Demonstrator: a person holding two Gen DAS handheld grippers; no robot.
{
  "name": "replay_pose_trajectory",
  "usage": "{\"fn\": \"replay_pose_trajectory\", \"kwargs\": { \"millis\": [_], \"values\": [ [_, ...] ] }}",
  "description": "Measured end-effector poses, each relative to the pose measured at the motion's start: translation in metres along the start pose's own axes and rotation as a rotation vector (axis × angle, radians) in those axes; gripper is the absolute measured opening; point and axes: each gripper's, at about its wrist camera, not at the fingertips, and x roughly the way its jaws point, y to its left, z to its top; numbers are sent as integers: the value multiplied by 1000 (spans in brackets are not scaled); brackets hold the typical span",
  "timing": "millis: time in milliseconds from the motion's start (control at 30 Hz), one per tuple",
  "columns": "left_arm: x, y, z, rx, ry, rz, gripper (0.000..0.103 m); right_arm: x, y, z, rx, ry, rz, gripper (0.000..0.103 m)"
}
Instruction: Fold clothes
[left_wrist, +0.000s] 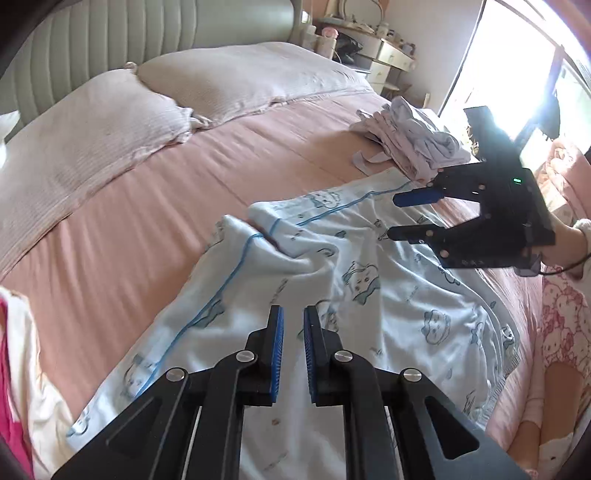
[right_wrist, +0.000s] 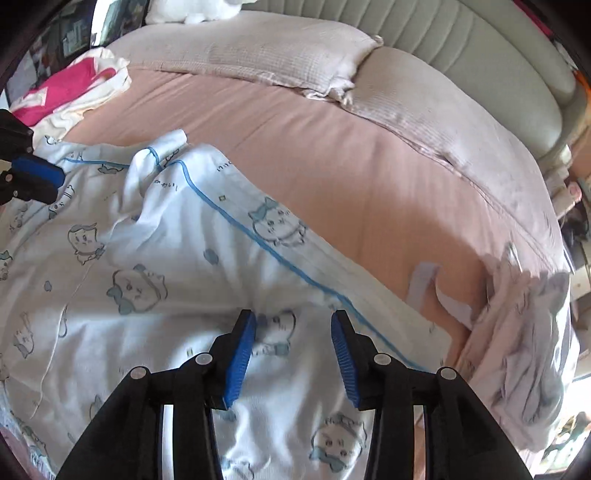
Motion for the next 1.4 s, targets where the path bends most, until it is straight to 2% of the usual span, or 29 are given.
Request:
{"fn": "replay_pose_trajectory", "kwargs": {
  "millis": [67,100,167,233,300,333,367,433,467,533,567,600,633,667,767,800,833,867,900,967,1000,1033,1067,1133,1167,1200,1267,1333,1400],
  "values": [
    [39,4,7,24,78,44,9,-14,5,-16,7,-54,60,42],
    [52,6,8,27,104,73,10,-13,11,-23,-14,-31,91,42],
    [51,17,16,-34,104,126,12,-4,17,-37,-77,22,55,43],
    [44,36,32,-164,72,214,12,-4,4,-47,-41,40,-10,63],
    [22,32,34,-214,14,175,12,-7,-16,-54,21,74,-74,65],
    [15,24,33,-209,-10,107,12,-11,-27,-58,45,81,-116,65],
    [16,12,35,-174,-8,58,12,-16,-36,-62,76,71,-108,67],
    [43,-16,43,-42,49,23,12,-22,-50,-67,153,33,-2,67],
    [57,-27,45,20,87,31,12,-20,-55,-69,196,23,65,67],
    [95,-27,50,74,191,171,15,-3,-56,-75,214,86,150,67],
    [97,-20,54,45,182,185,15,0,-53,-80,178,105,147,67],
    [97,-14,58,6,174,208,15,-5,-49,-84,112,109,102,67],
    [93,-9,63,-57,165,253,15,-10,-47,-88,63,134,48,73],
    [89,-10,65,-95,161,263,14,-14,-51,-93,56,159,7,78],
    [78,-47,55,-52,179,62,14,-34,-72,-111,127,169,-44,80],
    [75,-60,49,-31,194,-5,14,-43,-76,-115,161,144,-7,80],
    [73,-75,39,10,233,-52,15,-52,-75,-116,186,110,76,80],
    [72,-85,25,59,280,-49,15,-59,-71,-115,204,80,172,80],
    [72,-96,12,109,326,-46,19,-65,-62,-113,203,54,266,80],
    [69,-107,-17,180,403,-31,42,-66,-29,-105,108,50,387,80],
    [66,-109,-33,202,435,-26,67,-63,-10,-105,35,71,409,80],
    [62,-109,-49,212,461,-27,82,-60,9,-109,-51,106,406,80],
    [58,-110,-63,230,484,4,84,-56,29,-113,-138,140,403,80],
    [49,-108,-87,271,530,109,87,-58,52,-126,-319,147,330,90],
    [43,-105,-95,260,550,157,87,-62,55,-129,-345,145,304,91],
    [36,-102,-101,246,559,199,87,-66,53,-130,-319,146,295,91],
    [18,-100,-105,211,519,246,87,-76,47,-131,-267,147,276,91],
    [6,-107,-104,196,437,221,87,-85,42,-132,-215,149,257,91],
    [9,-116,-104,182,399,213,87,-95,37,-133,-164,150,238,91]
  ]
}}
